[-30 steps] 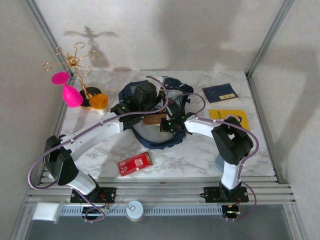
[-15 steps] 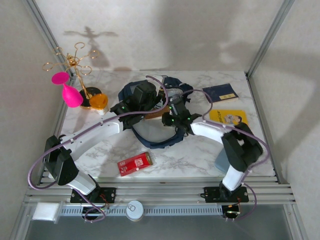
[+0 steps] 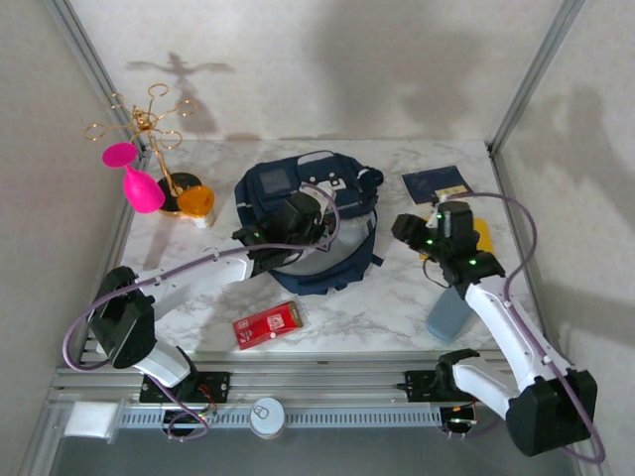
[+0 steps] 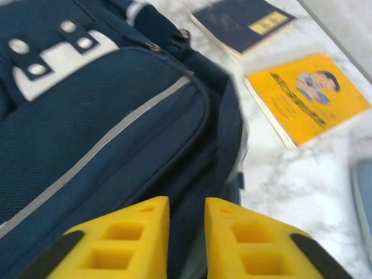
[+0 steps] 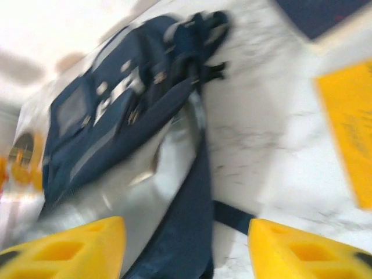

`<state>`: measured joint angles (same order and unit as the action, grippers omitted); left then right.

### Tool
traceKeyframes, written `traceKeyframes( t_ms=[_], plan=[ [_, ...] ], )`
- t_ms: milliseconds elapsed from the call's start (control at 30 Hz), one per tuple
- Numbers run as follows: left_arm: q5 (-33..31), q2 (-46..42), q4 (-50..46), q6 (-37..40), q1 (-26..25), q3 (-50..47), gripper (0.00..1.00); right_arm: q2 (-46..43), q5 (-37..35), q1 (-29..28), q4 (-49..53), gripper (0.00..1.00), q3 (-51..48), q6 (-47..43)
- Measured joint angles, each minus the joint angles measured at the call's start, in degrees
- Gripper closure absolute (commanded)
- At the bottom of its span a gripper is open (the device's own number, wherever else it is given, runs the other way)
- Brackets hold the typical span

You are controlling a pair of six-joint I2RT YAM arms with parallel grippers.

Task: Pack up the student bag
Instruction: Close the student bag at the center of the table, then pick up the book from the middle-right of the table.

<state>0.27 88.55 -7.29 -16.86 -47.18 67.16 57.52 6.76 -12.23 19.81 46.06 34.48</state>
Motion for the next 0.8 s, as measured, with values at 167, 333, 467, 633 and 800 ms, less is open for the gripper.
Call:
traceKeyframes(
  t_ms=[167, 333, 467, 633, 800],
  plan=[
    [2.9, -0.6, 4.7, -6.2, -4.9, -2.5, 0.55, 1.4, 0.9, 11.5, 2.5, 0.18, -1.6, 2.2],
    [3.5, -0.2, 10.6, -11.6, -9.9, -4.6, 0.52, 7.7, 0.9, 13.7, -0.7, 0.18, -7.7, 8.8],
    [3.4, 2.8, 14.5, -14.5, -10.9, -4.6, 0.49, 14.0, 0.9, 14.4, -4.0, 0.19, -9.9, 14.2],
    [2.5, 7.9, 16.9, -16.3, -11.1, -4.6, 0.46, 19.3, 0.4, 15.3, -9.7, 0.22, -10.0, 19.3],
    [1.4, 11.3, 18.4, -17.0, -11.2, -3.8, 0.44, 23.8, 0.3, 16.1, -14.7, 0.25, -10.0, 22.9]
  ],
)
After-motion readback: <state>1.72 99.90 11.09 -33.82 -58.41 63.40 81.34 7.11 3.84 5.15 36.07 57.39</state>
